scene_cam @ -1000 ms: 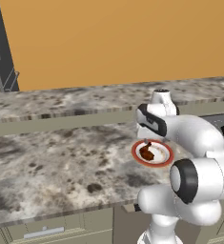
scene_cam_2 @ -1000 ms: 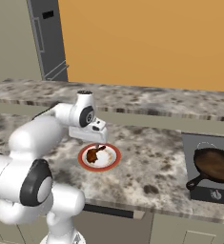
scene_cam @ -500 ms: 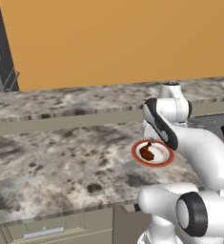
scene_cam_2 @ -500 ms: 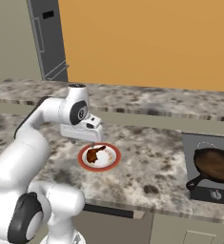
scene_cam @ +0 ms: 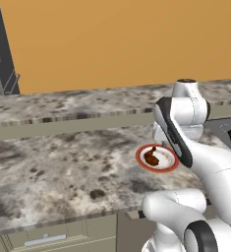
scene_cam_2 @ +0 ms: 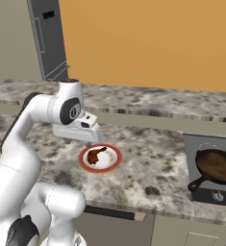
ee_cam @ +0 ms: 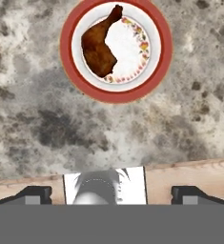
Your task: Place the chicken drumstick on the plate and place the potato on the same plate.
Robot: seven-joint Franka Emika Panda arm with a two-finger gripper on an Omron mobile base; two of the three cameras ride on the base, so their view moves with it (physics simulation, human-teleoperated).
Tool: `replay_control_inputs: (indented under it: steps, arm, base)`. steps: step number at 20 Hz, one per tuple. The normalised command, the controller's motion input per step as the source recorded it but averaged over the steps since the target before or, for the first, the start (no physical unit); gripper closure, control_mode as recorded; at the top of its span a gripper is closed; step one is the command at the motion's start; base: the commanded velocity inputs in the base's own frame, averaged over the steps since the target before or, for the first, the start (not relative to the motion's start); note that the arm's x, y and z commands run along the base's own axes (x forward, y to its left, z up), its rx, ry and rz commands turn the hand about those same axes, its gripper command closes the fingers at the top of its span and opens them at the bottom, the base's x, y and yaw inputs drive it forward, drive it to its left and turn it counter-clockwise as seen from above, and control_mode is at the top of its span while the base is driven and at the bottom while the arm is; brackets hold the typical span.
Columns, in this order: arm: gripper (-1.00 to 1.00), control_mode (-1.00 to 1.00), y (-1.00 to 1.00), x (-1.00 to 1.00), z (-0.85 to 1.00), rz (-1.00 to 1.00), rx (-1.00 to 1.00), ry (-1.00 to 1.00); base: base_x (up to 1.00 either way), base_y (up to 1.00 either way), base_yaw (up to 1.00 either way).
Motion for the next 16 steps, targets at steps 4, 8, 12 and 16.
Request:
replay_control_inputs:
  steps: [4, 8, 12, 16]
  arm:
    - [-1.0, -1.0, 0.01, -0.26, 0.3, 0.0, 0.0, 0.0]
    - [-1.0, 1.0, 0.0, -0.25, 0.03, 0.0, 0.0, 0.0]
    - [-1.0, 1.0, 0.0, 0.0, 0.0, 0.0, 0.0, 0.0]
    - [-1.0, 1.0, 0.0, 0.0, 0.0, 0.0, 0.0, 0.0]
  base:
    - [0.0, 0.0, 0.0]
    - [-0.11, 0.0, 0.0]
    - [-0.87, -0.26, 0.0]
    - [-0.99, -0.68, -0.26]
